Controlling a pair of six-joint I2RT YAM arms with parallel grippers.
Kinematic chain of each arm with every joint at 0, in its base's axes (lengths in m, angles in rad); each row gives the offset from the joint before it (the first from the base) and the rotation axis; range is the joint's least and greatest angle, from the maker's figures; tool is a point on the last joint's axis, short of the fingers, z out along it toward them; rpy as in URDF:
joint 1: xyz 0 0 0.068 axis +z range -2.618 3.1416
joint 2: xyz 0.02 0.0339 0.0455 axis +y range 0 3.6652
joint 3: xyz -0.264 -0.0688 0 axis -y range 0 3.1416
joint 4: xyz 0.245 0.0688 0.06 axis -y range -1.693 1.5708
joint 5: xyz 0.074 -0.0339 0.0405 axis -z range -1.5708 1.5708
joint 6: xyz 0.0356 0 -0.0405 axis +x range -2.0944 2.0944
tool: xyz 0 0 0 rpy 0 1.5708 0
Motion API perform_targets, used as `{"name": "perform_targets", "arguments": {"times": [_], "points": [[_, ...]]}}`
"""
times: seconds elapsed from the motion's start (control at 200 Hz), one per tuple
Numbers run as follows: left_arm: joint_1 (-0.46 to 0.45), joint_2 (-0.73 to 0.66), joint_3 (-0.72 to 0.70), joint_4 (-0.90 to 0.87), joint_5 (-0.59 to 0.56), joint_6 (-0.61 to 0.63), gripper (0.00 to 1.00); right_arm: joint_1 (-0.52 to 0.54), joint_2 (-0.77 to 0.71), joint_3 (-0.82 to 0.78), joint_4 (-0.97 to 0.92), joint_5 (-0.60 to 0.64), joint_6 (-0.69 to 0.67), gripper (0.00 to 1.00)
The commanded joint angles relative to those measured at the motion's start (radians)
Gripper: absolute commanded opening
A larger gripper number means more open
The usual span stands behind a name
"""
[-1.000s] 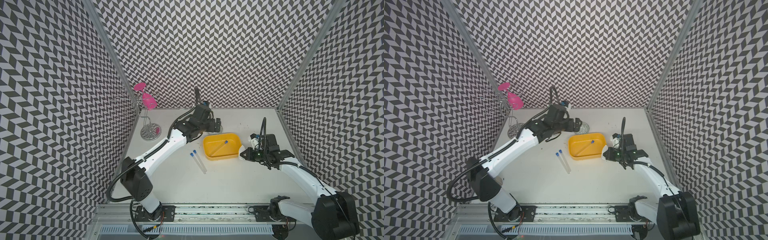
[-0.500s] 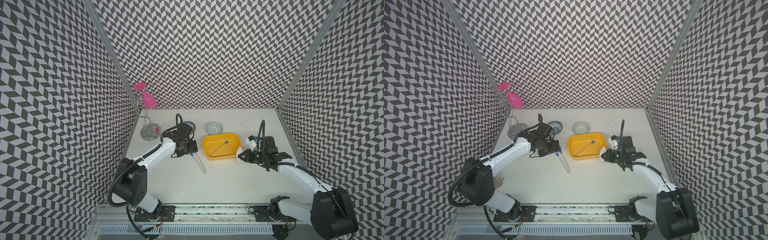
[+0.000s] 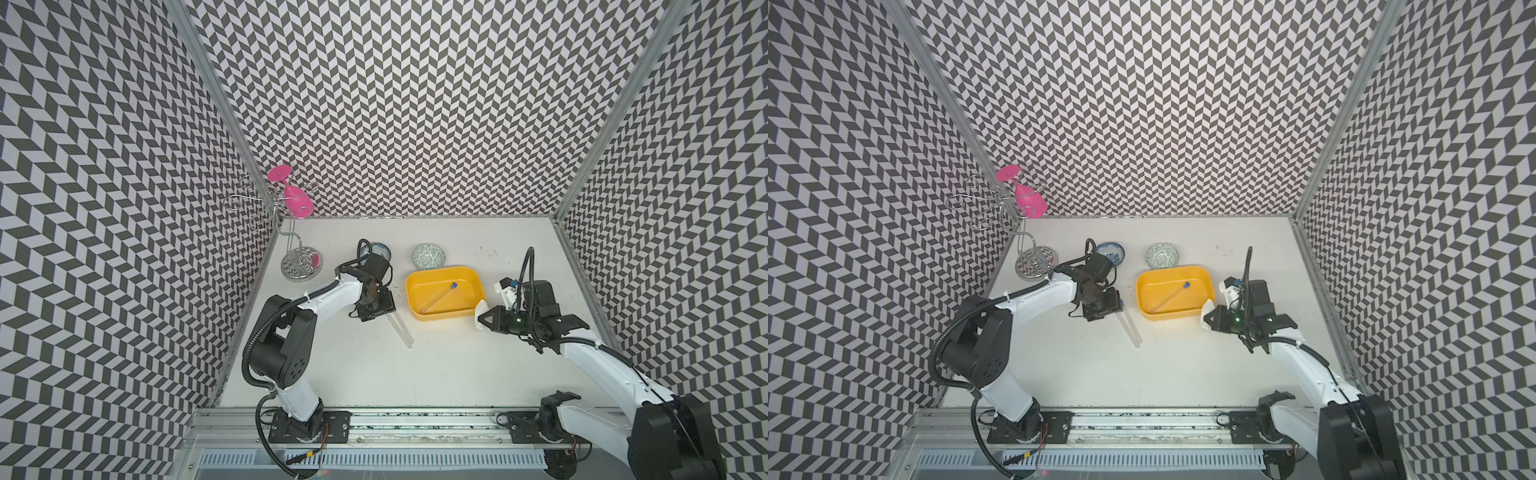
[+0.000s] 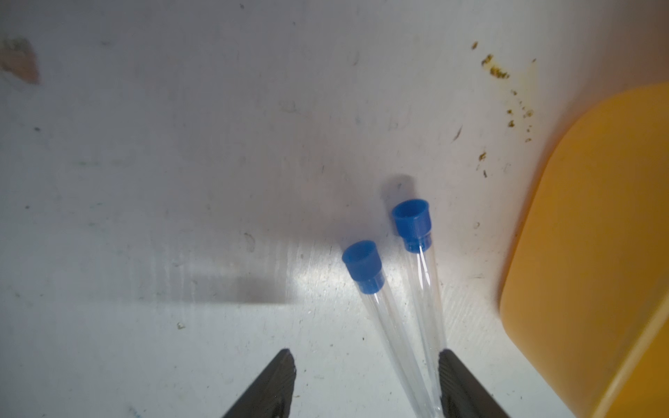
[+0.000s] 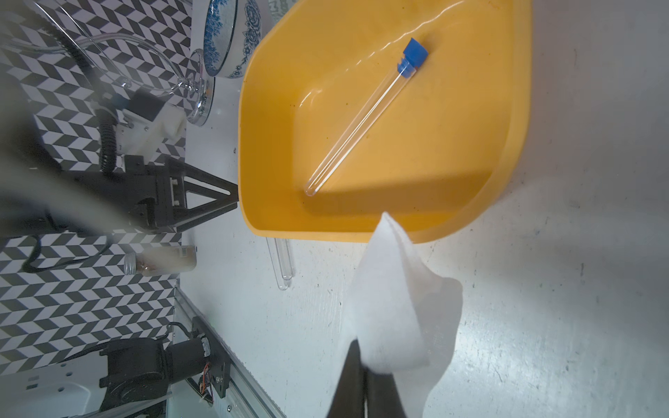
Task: Wipe the exteriors of test tubes
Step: Pick up the test tube at the center of the board.
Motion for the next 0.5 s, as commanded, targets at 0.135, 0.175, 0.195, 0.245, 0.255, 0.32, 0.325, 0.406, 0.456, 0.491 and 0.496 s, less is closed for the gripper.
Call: {"name": "perform_targets", "arguments": {"times": [0.135, 0.175, 0.195, 0.245, 0.255, 0.32, 0.325, 0.406, 0.456, 0.491, 0.496], "points": [[0.0, 0.055, 0.016, 0.024, -0.021, -0.019, 0.6, 0.002, -0.03, -0.018, 0.032, -0.006, 0.004, 0.0], [-0.003, 0.066, 0.025, 0.02, -0.025, -0.017, 0.59, 0.002, -0.03, -0.016, 0.032, -0.007, 0.003, 0.0], [-0.002, 0.072, 0.03, 0.019, -0.028, -0.017, 0.59, 0.002, -0.03, -0.017, 0.032, -0.006, 0.004, 0.0], [-0.002, 0.086, 0.04, 0.016, -0.032, -0.017, 0.57, 0.002, -0.03, -0.018, 0.033, -0.006, 0.004, 0.0], [-0.002, 0.089, 0.042, 0.016, -0.034, -0.017, 0.57, 0.002, -0.03, -0.018, 0.033, -0.006, 0.004, 0.0], [-0.002, 0.106, 0.049, 0.018, -0.04, -0.024, 0.51, 0.002, -0.028, -0.02, 0.036, -0.005, 0.003, 0.0], [-0.003, 0.107, 0.049, 0.019, -0.04, -0.025, 0.51, 0.002, -0.029, -0.021, 0.036, -0.006, 0.003, 0.0], [-0.005, 0.12, 0.054, 0.024, -0.045, -0.032, 0.49, 0.001, -0.031, -0.021, 0.032, -0.005, 0.002, 0.0], [-0.005, 0.124, 0.058, 0.024, -0.051, -0.032, 0.48, 0.001, -0.036, -0.022, 0.03, -0.004, 0.003, 0.0], [-0.005, 0.127, 0.058, 0.025, -0.056, -0.03, 0.47, 0.002, -0.04, -0.024, 0.029, -0.001, 0.003, 0.0], [-0.006, 0.128, 0.058, 0.024, -0.055, -0.029, 0.47, 0.002, -0.04, -0.024, 0.03, -0.001, 0.003, 0.0]]}}
